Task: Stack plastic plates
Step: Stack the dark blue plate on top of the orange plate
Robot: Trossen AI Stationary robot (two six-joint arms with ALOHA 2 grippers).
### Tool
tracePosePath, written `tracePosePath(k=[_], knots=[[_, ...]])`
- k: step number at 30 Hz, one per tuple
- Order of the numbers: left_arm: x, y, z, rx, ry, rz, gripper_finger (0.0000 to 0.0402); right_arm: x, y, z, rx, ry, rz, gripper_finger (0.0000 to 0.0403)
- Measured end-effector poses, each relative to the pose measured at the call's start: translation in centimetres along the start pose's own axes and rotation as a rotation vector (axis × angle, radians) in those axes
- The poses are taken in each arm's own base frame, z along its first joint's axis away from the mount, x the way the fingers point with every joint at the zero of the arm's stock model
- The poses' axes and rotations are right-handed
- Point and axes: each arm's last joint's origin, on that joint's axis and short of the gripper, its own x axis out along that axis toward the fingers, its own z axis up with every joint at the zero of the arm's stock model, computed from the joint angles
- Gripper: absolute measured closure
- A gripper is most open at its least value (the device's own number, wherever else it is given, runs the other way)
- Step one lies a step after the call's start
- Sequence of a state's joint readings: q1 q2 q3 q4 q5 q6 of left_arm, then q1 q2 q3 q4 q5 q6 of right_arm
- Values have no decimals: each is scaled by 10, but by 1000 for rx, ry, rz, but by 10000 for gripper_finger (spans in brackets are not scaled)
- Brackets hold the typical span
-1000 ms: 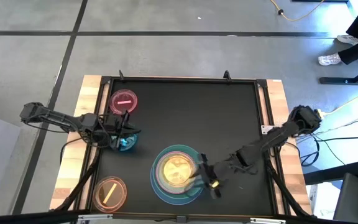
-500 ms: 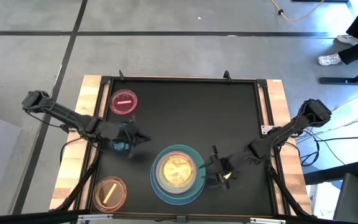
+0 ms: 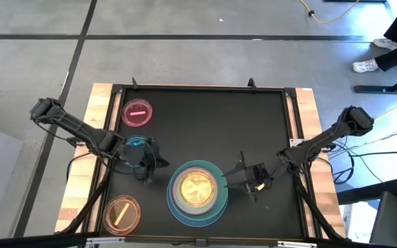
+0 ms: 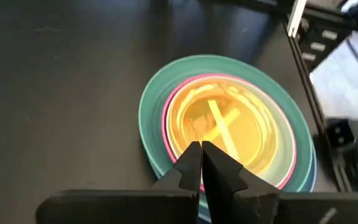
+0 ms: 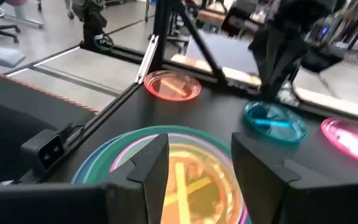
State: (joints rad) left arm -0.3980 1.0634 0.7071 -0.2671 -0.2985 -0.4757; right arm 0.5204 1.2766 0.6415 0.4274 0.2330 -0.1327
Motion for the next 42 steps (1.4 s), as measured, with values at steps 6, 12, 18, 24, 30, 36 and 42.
tracePosePath(k=[6, 12, 18, 24, 30, 36, 42], knots=[[1, 6, 5, -67, 2, -3, 358, 0, 0, 3, -27, -33, -2, 236], [-7, -2, 32, -8, 49, -12, 288, 0, 0, 5, -71, -49, -11, 236], [-2, -23, 43, 54, 283, 138, 267, 0, 0, 4, -77, -34, -15, 236], [15, -24, 20, -15, 544, 349, 266, 0, 0, 1, -82, -2, -9, 236], [26, -18, -9, -81, 697, 502, 266, 0, 0, -1, -61, 11, -8, 236], [33, -8, -35, -160, 782, 569, 266, 0, 0, -1, -60, 15, -29, 236], [37, 2, -55, -190, 786, 602, 266, 0, -1, -1, -62, 22, -69, 236]])
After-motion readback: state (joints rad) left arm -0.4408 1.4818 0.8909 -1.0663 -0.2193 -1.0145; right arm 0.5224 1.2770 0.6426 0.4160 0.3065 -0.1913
